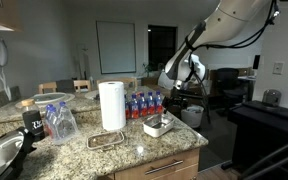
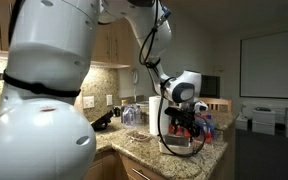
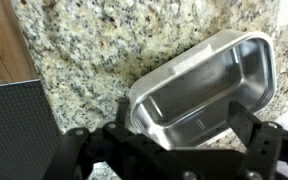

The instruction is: Move the white and silver container to the right

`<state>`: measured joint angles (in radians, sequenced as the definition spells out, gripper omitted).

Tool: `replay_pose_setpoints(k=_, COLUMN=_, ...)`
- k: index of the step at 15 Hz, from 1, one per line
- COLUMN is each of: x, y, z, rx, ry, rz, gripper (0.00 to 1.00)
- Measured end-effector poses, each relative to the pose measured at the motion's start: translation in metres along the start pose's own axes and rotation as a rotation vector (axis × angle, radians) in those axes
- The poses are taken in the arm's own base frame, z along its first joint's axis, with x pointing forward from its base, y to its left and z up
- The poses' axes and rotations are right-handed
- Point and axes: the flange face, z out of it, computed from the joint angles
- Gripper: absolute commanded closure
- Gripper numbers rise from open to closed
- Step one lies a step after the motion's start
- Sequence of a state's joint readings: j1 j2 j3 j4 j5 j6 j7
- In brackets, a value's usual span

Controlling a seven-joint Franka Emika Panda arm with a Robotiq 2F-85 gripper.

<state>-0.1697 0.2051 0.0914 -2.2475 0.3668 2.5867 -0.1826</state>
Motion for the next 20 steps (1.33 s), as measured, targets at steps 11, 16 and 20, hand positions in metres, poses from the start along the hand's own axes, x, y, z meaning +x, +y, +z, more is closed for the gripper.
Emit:
replay_pose_setpoints(k=11, x=-0.049, y=-0.067, z=-0.082, rx=-0.253, ry=-0.226, rz=-0.358, gripper=0.00)
replay_pose_setpoints(k=16, x=-0.062, y=-0.076, z=-0.091, rx=-0.279, ry=-0.287, rz=-0.387, gripper=0.00)
replay_pose_setpoints(k=20, x=-0.058, y=-0.052, z=-0.097, rx=-0.298, ry=-0.302, rz=-0.398, gripper=0.00)
